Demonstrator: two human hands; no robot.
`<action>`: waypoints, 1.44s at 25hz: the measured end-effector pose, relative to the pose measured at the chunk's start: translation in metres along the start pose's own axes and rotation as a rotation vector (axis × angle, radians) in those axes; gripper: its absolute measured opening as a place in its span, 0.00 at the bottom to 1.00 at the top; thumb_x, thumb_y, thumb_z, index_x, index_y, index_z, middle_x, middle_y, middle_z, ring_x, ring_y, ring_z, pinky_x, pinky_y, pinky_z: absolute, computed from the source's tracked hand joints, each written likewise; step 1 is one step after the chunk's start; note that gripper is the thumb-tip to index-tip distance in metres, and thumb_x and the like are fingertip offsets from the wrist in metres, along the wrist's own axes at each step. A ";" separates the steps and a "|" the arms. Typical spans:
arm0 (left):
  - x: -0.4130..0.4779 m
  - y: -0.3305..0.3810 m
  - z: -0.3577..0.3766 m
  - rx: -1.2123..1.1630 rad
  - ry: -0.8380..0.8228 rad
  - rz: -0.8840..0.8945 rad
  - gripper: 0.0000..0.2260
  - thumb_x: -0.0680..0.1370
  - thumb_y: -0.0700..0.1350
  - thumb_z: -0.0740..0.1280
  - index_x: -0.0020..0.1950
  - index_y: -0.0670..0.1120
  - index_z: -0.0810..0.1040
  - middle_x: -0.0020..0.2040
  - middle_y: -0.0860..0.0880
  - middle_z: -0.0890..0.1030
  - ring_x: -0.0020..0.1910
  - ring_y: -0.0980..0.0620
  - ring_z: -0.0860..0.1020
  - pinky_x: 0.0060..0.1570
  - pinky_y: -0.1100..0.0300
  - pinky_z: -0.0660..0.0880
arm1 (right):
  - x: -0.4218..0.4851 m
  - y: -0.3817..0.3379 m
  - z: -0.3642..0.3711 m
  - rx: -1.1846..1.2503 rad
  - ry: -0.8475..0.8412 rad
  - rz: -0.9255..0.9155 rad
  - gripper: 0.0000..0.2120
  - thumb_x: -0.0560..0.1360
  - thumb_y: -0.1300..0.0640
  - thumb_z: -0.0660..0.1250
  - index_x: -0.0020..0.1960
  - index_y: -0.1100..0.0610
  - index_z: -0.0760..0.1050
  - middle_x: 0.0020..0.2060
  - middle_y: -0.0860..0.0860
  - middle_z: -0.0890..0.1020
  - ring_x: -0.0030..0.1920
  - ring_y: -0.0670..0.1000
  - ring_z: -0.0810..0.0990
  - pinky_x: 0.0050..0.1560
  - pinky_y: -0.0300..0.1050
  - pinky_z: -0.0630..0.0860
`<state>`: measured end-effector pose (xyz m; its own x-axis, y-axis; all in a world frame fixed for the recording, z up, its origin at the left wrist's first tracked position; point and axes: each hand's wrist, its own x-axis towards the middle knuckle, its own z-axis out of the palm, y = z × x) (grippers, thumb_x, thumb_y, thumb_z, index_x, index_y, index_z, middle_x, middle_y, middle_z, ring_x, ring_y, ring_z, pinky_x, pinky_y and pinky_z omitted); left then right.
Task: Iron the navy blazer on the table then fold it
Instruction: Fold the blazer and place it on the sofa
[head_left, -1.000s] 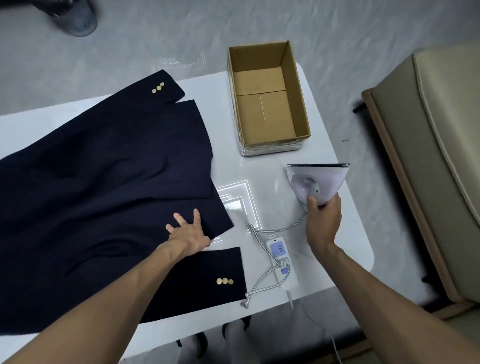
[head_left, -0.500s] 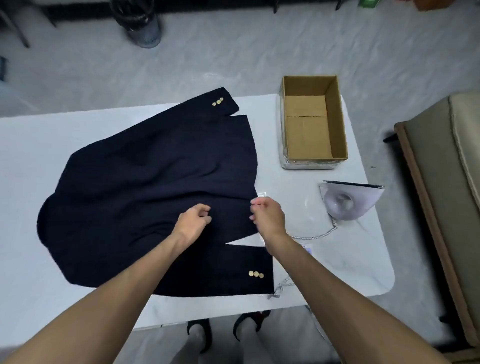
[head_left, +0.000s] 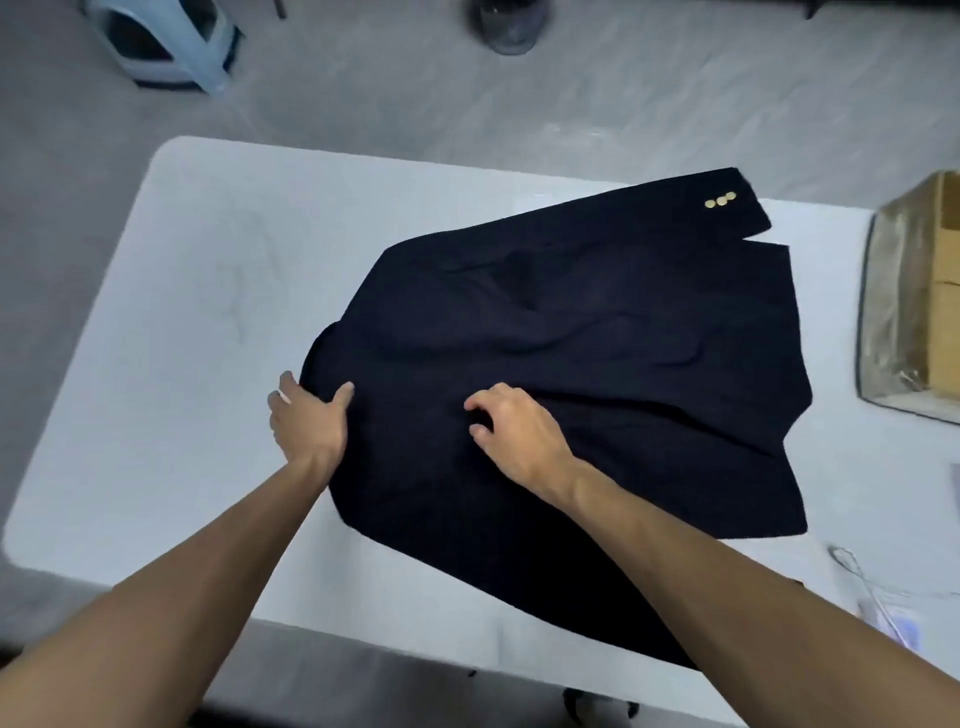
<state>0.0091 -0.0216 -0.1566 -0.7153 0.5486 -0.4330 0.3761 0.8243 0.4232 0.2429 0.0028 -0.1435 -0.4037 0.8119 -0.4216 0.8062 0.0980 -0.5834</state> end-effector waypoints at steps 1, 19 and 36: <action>0.023 -0.006 -0.005 -0.074 -0.081 -0.020 0.34 0.78 0.57 0.67 0.78 0.43 0.59 0.73 0.44 0.67 0.71 0.40 0.67 0.69 0.45 0.67 | 0.010 -0.011 0.018 -0.034 -0.026 -0.037 0.19 0.79 0.53 0.65 0.69 0.50 0.70 0.62 0.47 0.73 0.62 0.50 0.71 0.59 0.47 0.73; 0.070 0.058 -0.052 0.018 -0.488 0.790 0.21 0.76 0.43 0.70 0.68 0.53 0.72 0.49 0.53 0.78 0.46 0.53 0.77 0.53 0.54 0.76 | 0.042 -0.104 0.026 0.754 0.237 0.315 0.15 0.70 0.69 0.59 0.49 0.52 0.75 0.33 0.44 0.77 0.31 0.44 0.71 0.35 0.41 0.70; -0.093 0.261 -0.160 0.296 -0.259 1.531 0.08 0.77 0.53 0.60 0.45 0.50 0.75 0.33 0.51 0.77 0.35 0.47 0.72 0.37 0.56 0.61 | -0.134 -0.071 -0.251 -0.030 0.436 0.165 0.07 0.77 0.59 0.61 0.55 0.51 0.70 0.45 0.53 0.82 0.48 0.59 0.79 0.44 0.51 0.72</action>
<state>0.0794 0.1198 0.1218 0.5385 0.8354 0.1098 0.7373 -0.5303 0.4185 0.3478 0.0317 0.1283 -0.0552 0.9835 -0.1723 0.8590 -0.0412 -0.5104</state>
